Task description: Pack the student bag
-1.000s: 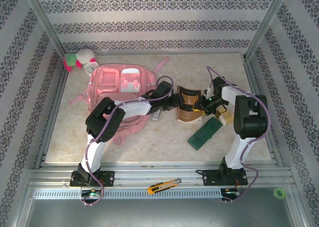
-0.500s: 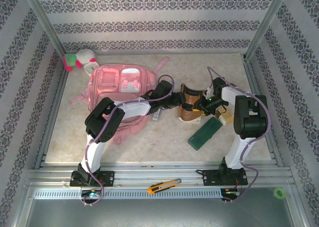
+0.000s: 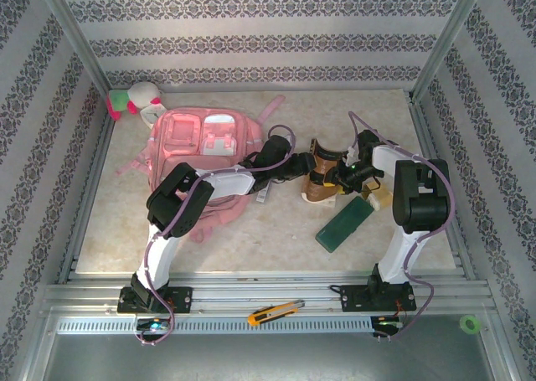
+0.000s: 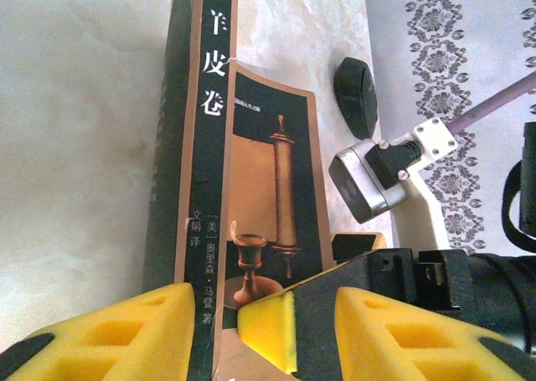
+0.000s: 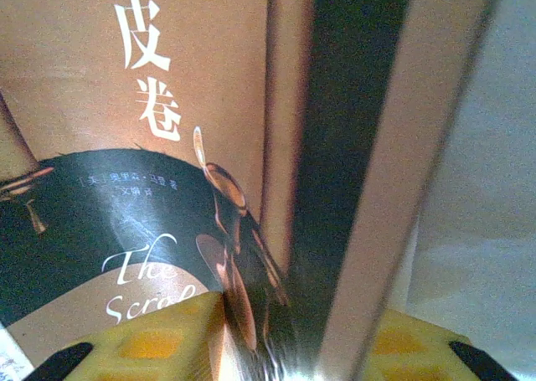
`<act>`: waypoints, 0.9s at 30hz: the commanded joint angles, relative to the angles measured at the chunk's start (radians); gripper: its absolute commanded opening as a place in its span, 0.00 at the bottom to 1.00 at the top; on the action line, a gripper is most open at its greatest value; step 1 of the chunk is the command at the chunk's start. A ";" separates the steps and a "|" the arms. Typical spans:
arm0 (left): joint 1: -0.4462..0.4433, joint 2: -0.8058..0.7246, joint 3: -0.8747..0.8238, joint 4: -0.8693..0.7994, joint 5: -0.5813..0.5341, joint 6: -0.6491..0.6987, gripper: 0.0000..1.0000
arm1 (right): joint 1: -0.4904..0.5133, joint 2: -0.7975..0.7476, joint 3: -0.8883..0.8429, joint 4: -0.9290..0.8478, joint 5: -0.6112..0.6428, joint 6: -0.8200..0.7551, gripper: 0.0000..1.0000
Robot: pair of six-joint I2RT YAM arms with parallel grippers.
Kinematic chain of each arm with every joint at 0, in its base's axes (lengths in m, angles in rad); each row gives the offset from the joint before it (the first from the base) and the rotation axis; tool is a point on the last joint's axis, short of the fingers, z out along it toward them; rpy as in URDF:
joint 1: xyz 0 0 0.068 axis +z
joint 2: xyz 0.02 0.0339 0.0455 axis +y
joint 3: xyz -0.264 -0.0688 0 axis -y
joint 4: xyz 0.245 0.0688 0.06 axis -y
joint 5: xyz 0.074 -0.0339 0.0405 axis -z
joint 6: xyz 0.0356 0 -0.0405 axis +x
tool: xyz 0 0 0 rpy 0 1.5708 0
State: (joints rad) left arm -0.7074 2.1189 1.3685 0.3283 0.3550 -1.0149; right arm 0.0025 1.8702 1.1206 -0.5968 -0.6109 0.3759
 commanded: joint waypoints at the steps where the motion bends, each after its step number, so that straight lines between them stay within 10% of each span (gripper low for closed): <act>1: -0.051 -0.029 -0.032 -0.080 0.027 0.058 0.47 | 0.028 -0.032 -0.013 0.037 -0.089 0.008 0.33; 17: -0.050 0.000 -0.018 -0.217 -0.044 0.185 0.49 | 0.028 -0.048 -0.017 0.029 -0.067 0.010 0.33; 27: -0.036 -0.107 -0.003 -0.492 -0.240 0.313 0.53 | 0.012 -0.155 0.042 -0.185 0.148 -0.066 0.55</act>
State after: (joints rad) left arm -0.7399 2.0750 1.3594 -0.0578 0.1699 -0.7570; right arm 0.0158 1.7729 1.1244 -0.6891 -0.5415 0.3515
